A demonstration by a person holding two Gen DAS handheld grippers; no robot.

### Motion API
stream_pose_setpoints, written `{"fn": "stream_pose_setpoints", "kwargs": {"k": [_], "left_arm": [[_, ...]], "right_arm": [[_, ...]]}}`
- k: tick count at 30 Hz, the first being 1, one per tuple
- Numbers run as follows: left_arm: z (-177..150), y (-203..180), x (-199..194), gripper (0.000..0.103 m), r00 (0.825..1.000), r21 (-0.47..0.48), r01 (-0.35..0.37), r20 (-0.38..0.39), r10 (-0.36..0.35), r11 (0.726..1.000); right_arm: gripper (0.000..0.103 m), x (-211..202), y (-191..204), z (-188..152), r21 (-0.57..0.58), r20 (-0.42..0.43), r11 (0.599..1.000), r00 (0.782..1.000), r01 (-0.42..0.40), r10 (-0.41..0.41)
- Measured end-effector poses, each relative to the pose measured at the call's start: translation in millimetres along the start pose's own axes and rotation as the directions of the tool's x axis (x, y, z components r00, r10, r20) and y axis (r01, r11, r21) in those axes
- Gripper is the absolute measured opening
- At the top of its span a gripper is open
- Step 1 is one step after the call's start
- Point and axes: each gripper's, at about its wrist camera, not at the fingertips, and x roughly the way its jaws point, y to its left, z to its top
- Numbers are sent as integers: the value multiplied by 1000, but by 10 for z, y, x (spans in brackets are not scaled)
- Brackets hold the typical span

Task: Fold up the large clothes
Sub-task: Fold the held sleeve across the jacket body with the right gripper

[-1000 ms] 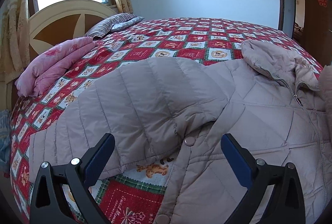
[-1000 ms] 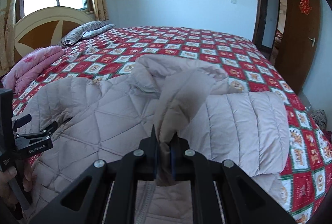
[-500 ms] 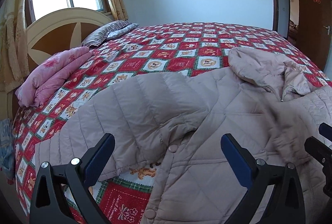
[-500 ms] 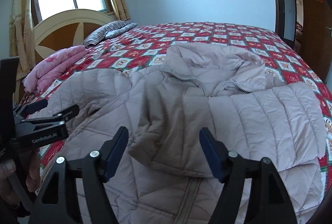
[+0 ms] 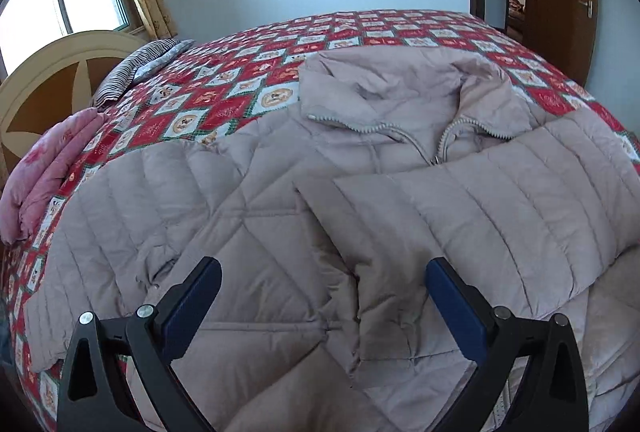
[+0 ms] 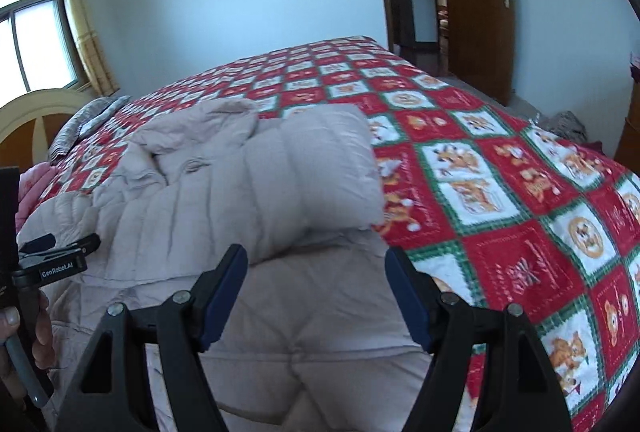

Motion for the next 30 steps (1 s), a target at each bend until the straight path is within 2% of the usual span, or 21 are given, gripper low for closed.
{"fn": "stream_pose_setpoints", "kwargs": {"k": [1, 2, 3, 4, 5, 6, 7, 8, 9, 14, 17, 19, 20, 21, 22, 23, 24, 25, 27, 30], "left_arm": [[-30, -36, 24, 101, 1000, 11, -3, -1, 3, 1000], [-45, -52, 41, 93, 1000, 17, 1, -2, -1, 1000], [-51, -52, 50, 74, 1000, 19, 20, -7, -20, 1000], [-54, -40, 56, 63, 999, 19, 47, -15, -47, 999], [-49, -37, 52, 40, 997, 19, 72, -21, -72, 997], [-45, -37, 41, 28, 996, 23, 83, -22, -83, 996], [-45, -53, 24, 26, 997, 31, 82, -16, -81, 996], [-47, -49, -4, 17, 997, 40, 78, -3, -78, 996], [-49, -38, -27, 14, 997, 48, 74, 8, -74, 996], [-110, 147, -24, 13, 998, 65, -40, 40, 37, 997], [-159, 245, 40, 14, 1000, 51, -23, 21, 22, 998], [-159, 265, 11, 18, 1000, 22, -18, 25, 17, 1000], [-152, 262, -18, 33, 999, 19, -24, 22, 24, 1000], [-138, 251, -61, 56, 999, 26, -43, 29, 42, 999], [-120, 245, -129, 67, 996, 32, -69, 62, 67, 997], [-108, 249, -235, 78, 987, 26, -102, 128, 98, 994], [-99, 248, -339, 82, 974, 19, -126, 194, 120, 992], [-79, 236, -435, 85, 959, 17, -139, 250, 131, 990], [-12, 181, -547, 88, 946, 18, -125, 305, 113, 992], [114, 53, -481, 88, 956, 39, -73, 287, 59, 997]], "right_arm": [[76, -5, -62, -31, 13, 1, 1000, 1000, 10, -10], [77, 8, -125, -69, 30, 0, 999, 1000, 14, -14], [77, 14, -177, -107, 46, -4, 999, 1000, 12, -12], [77, 47, -216, -146, 67, -10, 998, 1000, 7, -7], [77, 65, -249, -196, 85, -16, 996, 1000, 3, -1], [77, 99, -280, -235, 106, -25, 994, 1000, -1, 4], [77, 135, -297, -264, 126, -34, 992, 999, -5, 10], [77, 143, -328, -296, 137, -33, 990, 999, -8, 12], [78, 140, -342, -317, 142, -26, 990, 1000, -9, 12], [83, 132, -408, -368, 159, -10, 987, 999, -40, 42], [87, 166, -392, -375, 149, -31, 988, 999, -34, 39], [87, 188, -367, -348, 128, -56, 991, 998, -25, 32], [87, 188, -357, -330, 113, -72, 993, 997, -22, 30], [85, 168, -349, -313, 98, -82, 995, 996, -13, 21], [82, 121, -339, -265, 81, -81, 997, 997, 4, 3], [72, 62, -329, -200, 68, -73, 998, 997, 16, -11], [65, 8, -327, -137, 62, -60, 998, 998, 14, -10], [64, -44, -321, -50, 60, -41, 998, 999, 5, -2], [64, -101, -262, 141, 39, -2, 999, 1000, -3, 3], [64, -15, -76, 428, -14, 66, 1000, 998, -18, 19]]}}
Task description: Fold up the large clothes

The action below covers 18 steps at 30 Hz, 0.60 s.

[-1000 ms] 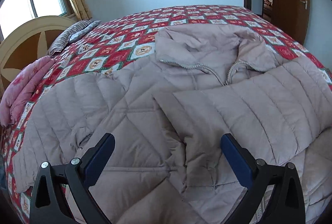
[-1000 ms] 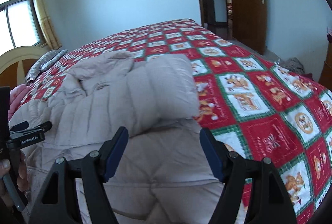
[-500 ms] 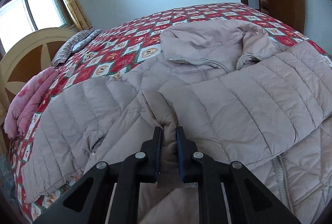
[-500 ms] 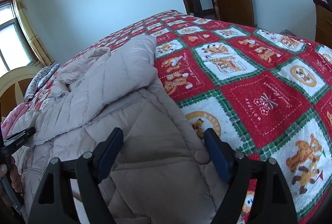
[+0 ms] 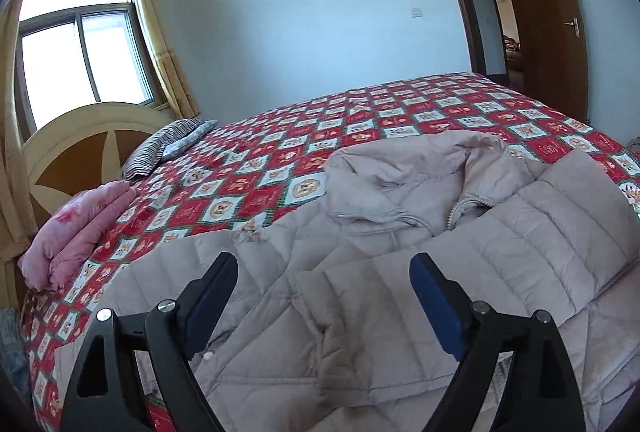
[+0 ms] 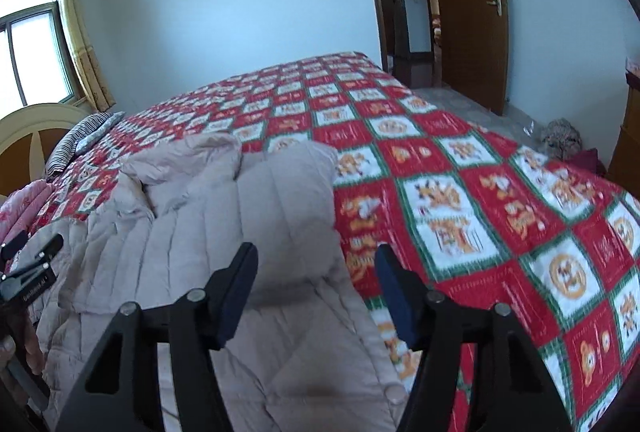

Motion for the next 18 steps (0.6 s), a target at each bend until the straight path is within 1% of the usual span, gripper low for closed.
{"fn": "stream_pose_setpoints", "kwargs": {"k": [1, 2, 3, 4, 6, 7, 8, 9, 11, 12, 14, 16, 18], "left_arm": [[25, -43, 77, 88, 1000, 0, 21, -22, -21, 1000], [22, -93, 178, 88, 999, 6, 26, -46, -25, 1000], [-1, -142, 298, 88, 998, 15, -2, -68, 3, 1000], [-24, -181, 393, 88, 996, 22, -11, -87, 13, 1000], [-113, -234, 644, 88, 987, 46, -33, -155, 40, 998], [-171, -248, 716, 88, 982, 43, -36, -182, 43, 998], [-213, -234, 785, 88, 978, 31, -23, -205, 29, 999], [-238, -212, 824, 88, 977, 13, -13, -214, 15, 1000], [-267, -194, 847, 89, 977, -6, 3, -213, -5, 1000], [-282, -192, 866, 92, 976, -11, 10, -216, -12, 1000], [-307, -199, 932, 96, 972, -24, 16, -233, -21, 1000], [-315, -192, 997, 98, 967, -37, 23, -251, -31, 999], [-320, -192, 1024, 101, 966, -43, 21, -255, -32, 999]], "right_arm": [[64, 91, 65, 79, -9, 5, 1000, 1000, -22, 22], [64, 197, 133, 136, -19, 2, 999, 999, -47, 47], [64, 292, 203, 163, -31, -1, 998, 998, -63, 63], [64, 406, 279, 176, -48, -4, 996, 998, -70, 70], [64, 663, 396, 157, -83, -40, 994, 997, -72, 69], [64, 766, 439, 118, -96, -61, 993, 996, -70, 64], [64, 893, 469, 74, -115, -96, 992, 994, -57, 46], [64, 1009, 468, 23, -120, -129, 992, 991, -39, 23], [64, 1134, 410, -105, -103, -170, 994, 985, -33, 15], [64, 1192, 385, -160, -102, -186, 994, 982, -31, 12], [64, 1211, 369, -197, -101, -189, 995, 982, -25, 5], [64, 1220, 406, -229, -120, -193, 993, 981, -3, -21], [64, 1236, 449, -253, -142, -196, 990, 979, 24, -52]]}}
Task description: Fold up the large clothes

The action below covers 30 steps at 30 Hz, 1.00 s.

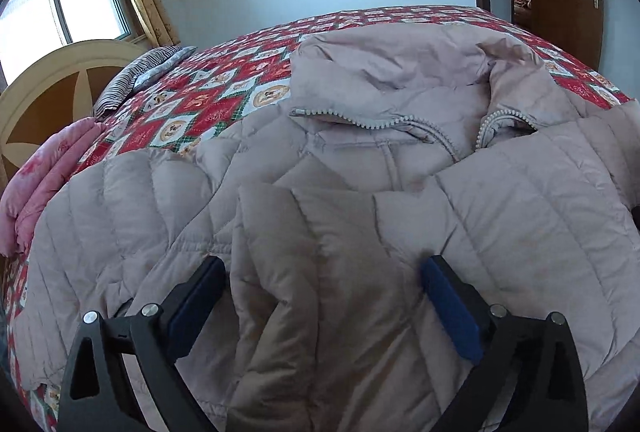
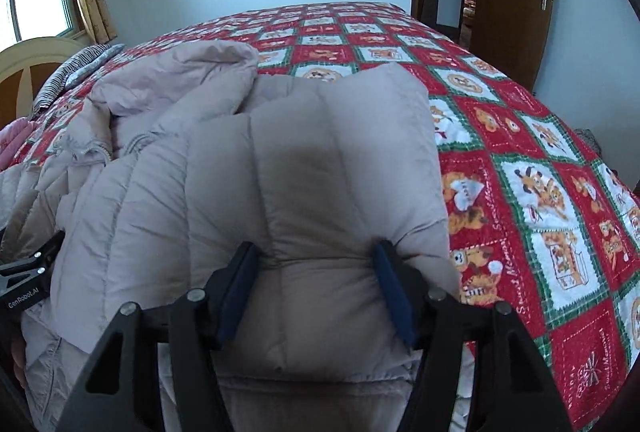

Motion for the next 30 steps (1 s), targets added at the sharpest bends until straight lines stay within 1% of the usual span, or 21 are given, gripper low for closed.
{"fn": "stream_pose_setpoints", "kwargs": {"k": [8, 12, 13, 14, 15, 17, 18, 19, 21, 22, 25, 27, 30], "left_arm": [[-15, 17, 69, 102, 999, -18, 22, -25, -23, 1000], [-20, 16, 70, 102, 999, -23, 27, -27, -28, 999], [-20, 13, 68, 102, 999, -22, 26, -27, -26, 999], [-21, 23, 71, 102, 999, -22, 26, -27, -27, 999], [-22, 27, 71, 102, 999, -23, 26, -27, -27, 999], [-26, 18, 68, 102, 999, -22, 25, -26, -25, 999], [-27, 16, 67, 102, 999, -21, 24, -26, -25, 999], [-26, 27, 69, 102, 999, -21, 25, -26, -26, 999], [-27, 27, 70, 102, 999, -22, 26, -26, -27, 999], [-26, 25, 70, 102, 999, -22, 26, -26, -26, 999], [-28, 29, 70, 102, 999, -23, 27, -26, -28, 999], [-30, 35, 75, 102, 999, -26, 31, -28, -31, 999], [-32, 35, 86, 102, 999, -25, 30, -31, -31, 999]], "right_arm": [[65, 44, 76, 16, -41, -22, 998, 998, 55, -56], [64, 48, 158, 54, -101, -68, 990, 992, 95, -102], [64, 13, 153, 94, -96, -89, 990, 990, 99, -107], [64, -65, 140, 136, -70, -91, 992, 990, 105, -111], [64, -162, 138, 159, -45, -68, 993, 991, 110, -113], [65, -391, 208, 185, -15, 19, 992, 991, 129, -129], [66, -450, 284, 181, -21, 44, 993, 992, 117, -116], [67, -473, 363, 175, -28, 52, 996, 995, 86, -84], [67, -418, 549, 138, -58, 40, 998, 999, 7, -5], [67, -350, 634, 109, -77, 27, 997, 1000, -4, 6], [67, -104, 778, 11, -94, -21, 995, 1000, -20, 18], [70, -11, 796, -48, -106, -16, 994, 1000, 0, -2], [72, 32, 791, -70, -108, -20, 994, 1000, 9, -11]]}}
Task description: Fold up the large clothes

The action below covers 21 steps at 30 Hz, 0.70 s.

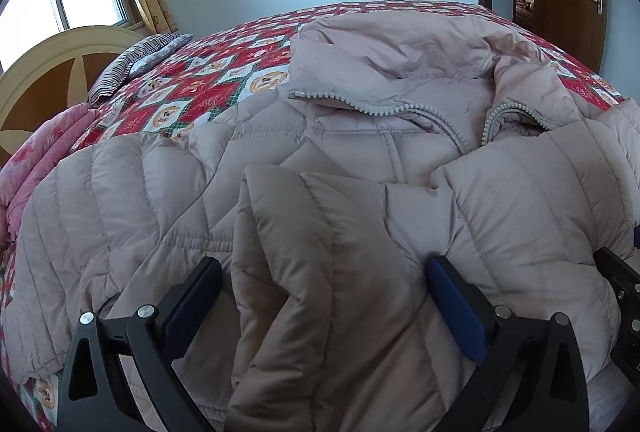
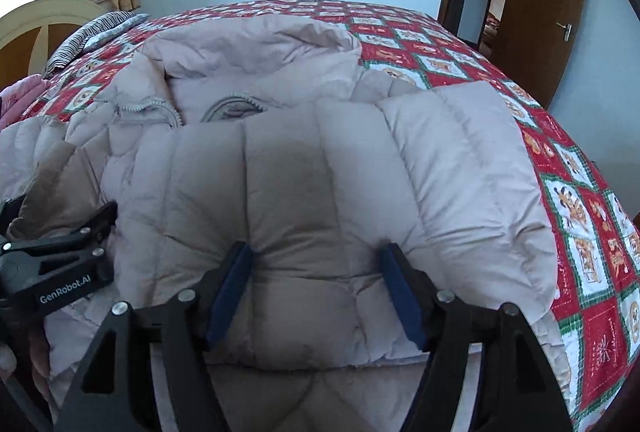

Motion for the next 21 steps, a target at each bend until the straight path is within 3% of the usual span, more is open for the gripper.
{"fn": "stream_pose_setpoints", "kwargs": {"k": [14, 18, 21], "left_arm": [[61, 76, -83, 102, 1000, 6, 14, -14, -14, 1000], [82, 296, -473, 102, 997, 14, -23, 70, 22, 1000], [12, 697, -763, 102, 992, -1, -39, 123, 39, 999]], "right_arm": [[76, 27, 59, -55, -21, 11, 999, 999, 48, -48], [76, 28, 55, -66, -15, 17, 999, 999, 46, -46], [76, 27, 56, -68, -15, 21, 999, 999, 47, -47]]}}
